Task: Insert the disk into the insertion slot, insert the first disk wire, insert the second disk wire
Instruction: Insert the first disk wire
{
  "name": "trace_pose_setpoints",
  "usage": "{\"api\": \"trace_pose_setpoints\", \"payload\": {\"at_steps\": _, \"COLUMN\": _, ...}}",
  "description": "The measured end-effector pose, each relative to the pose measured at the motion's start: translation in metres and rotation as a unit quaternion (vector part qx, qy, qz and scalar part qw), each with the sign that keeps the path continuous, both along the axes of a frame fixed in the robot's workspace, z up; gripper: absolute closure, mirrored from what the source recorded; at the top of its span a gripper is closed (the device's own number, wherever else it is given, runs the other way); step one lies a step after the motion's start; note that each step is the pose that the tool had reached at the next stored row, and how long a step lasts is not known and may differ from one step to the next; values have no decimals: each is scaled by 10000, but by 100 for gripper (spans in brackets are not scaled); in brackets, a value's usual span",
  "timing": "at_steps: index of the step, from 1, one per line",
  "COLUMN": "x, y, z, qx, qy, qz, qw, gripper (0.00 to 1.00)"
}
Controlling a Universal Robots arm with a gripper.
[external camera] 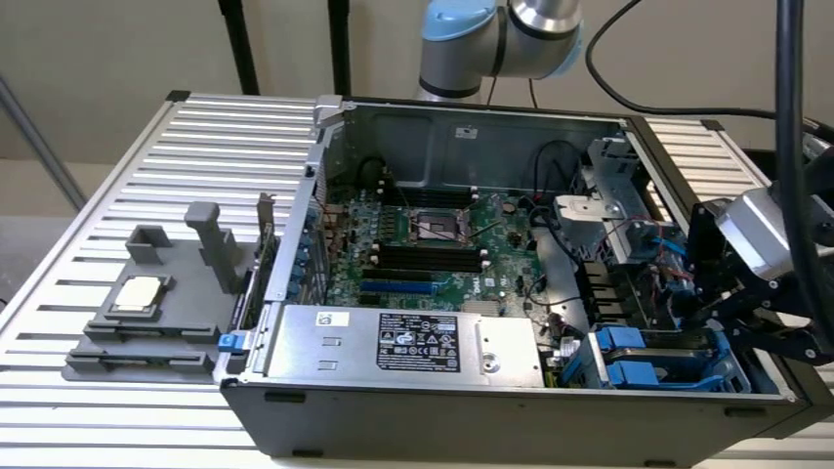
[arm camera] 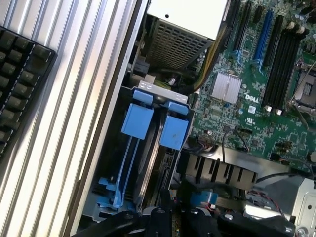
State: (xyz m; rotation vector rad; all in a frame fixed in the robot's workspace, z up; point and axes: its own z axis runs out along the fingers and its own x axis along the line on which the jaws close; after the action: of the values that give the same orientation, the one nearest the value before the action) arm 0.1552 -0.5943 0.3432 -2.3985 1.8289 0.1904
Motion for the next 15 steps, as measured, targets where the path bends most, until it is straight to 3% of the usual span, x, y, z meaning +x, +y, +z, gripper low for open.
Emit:
{"api": "trace_pose_setpoints", "payload": {"at_steps": 3, "x": -93, "y": -9, "z": 8, "qx": -1, "qy": -32, "qz": 1, "qw": 10000, "gripper": 84}}
{"api": "trace_pose_setpoints", "payload": {"at_steps": 6, "x": -116, "y": -14, "z": 8, "qx": -1, "qy": -88, "qz": -5, "qw": 10000, "gripper": 84}}
{"api": "trace_pose_setpoints", "payload": {"at_steps": 10, "x": -116, "y": -14, "z": 8, "qx": -45, "qy": -172, "qz": -84, "qw": 9998, "gripper": 84}}
{"api": "trace_pose_setpoints", "payload": {"at_steps": 12, "x": -116, "y": -13, "z": 9, "qx": -83, "qy": -188, "qz": -162, "qw": 9997, "gripper": 84}}
{"api": "trace_pose_setpoints", "payload": {"at_steps": 15, "x": -116, "y": -14, "z": 8, "qx": -116, "qy": -191, "qz": -311, "qw": 9993, "gripper": 84}}
